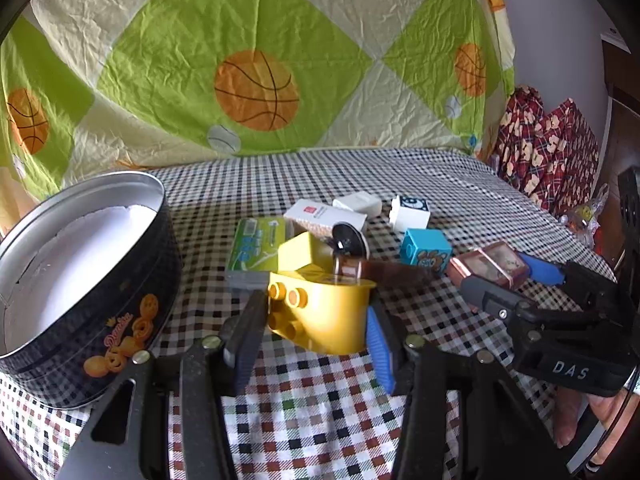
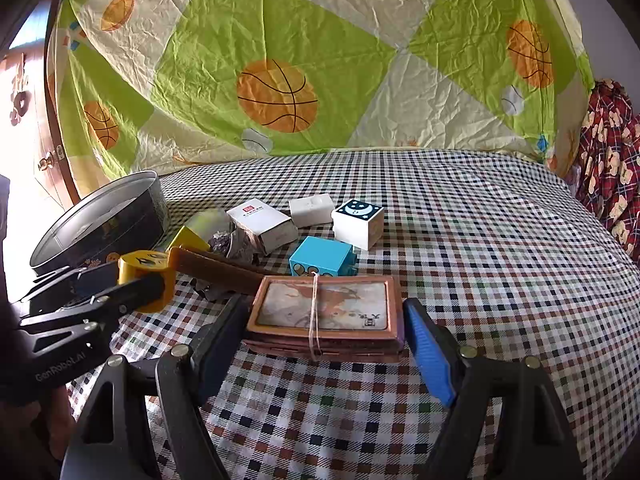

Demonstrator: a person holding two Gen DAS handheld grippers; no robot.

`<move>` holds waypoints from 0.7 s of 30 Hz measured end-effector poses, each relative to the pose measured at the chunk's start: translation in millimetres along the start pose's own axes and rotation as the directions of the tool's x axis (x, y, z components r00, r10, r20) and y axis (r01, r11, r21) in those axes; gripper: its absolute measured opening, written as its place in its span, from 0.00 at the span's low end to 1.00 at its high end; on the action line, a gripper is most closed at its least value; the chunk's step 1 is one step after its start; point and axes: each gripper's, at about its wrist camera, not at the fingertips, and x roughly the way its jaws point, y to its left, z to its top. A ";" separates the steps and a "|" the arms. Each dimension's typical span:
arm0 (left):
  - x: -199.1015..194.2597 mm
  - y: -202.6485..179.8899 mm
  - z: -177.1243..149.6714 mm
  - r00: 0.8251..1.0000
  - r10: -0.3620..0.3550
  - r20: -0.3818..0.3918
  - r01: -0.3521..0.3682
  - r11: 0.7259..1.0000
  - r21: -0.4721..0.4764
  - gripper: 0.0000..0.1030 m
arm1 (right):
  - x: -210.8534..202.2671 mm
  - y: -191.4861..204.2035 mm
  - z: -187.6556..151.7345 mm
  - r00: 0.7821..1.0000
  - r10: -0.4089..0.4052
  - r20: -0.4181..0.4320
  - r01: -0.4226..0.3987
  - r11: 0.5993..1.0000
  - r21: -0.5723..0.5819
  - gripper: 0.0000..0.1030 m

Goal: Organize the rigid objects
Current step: 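Grasp the yellow Lego brick with the left tool while the right tool grasps the string-tied card bundle, then lift the yellow brick with the left tool while the right tool lifts the card bundle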

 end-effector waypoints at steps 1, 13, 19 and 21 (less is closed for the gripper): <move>-1.6 -0.1 -0.2 1.000 0.004 0.011 -0.004 1.000 0.001 0.46 | 0.0 -0.1 0.1 1.000 0.000 0.001 0.000 1.000 0.000 0.78; -13.9 0.0 -2.6 0.997 0.025 0.072 -0.025 1.000 -0.011 0.46 | -6.5 3.2 -3.6 0.999 0.002 0.051 -0.001 1.000 -0.021 0.78; -18.2 -0.5 -3.7 0.995 0.028 0.093 -0.027 1.000 -0.014 0.46 | -8.3 2.9 -4.9 0.998 0.004 0.068 -0.002 1.000 -0.025 0.78; -19.6 -0.4 -3.8 0.994 0.032 0.101 -0.031 0.999 -0.015 0.46 | -9.9 3.4 -6.1 0.997 0.004 0.077 -0.002 1.000 -0.030 0.78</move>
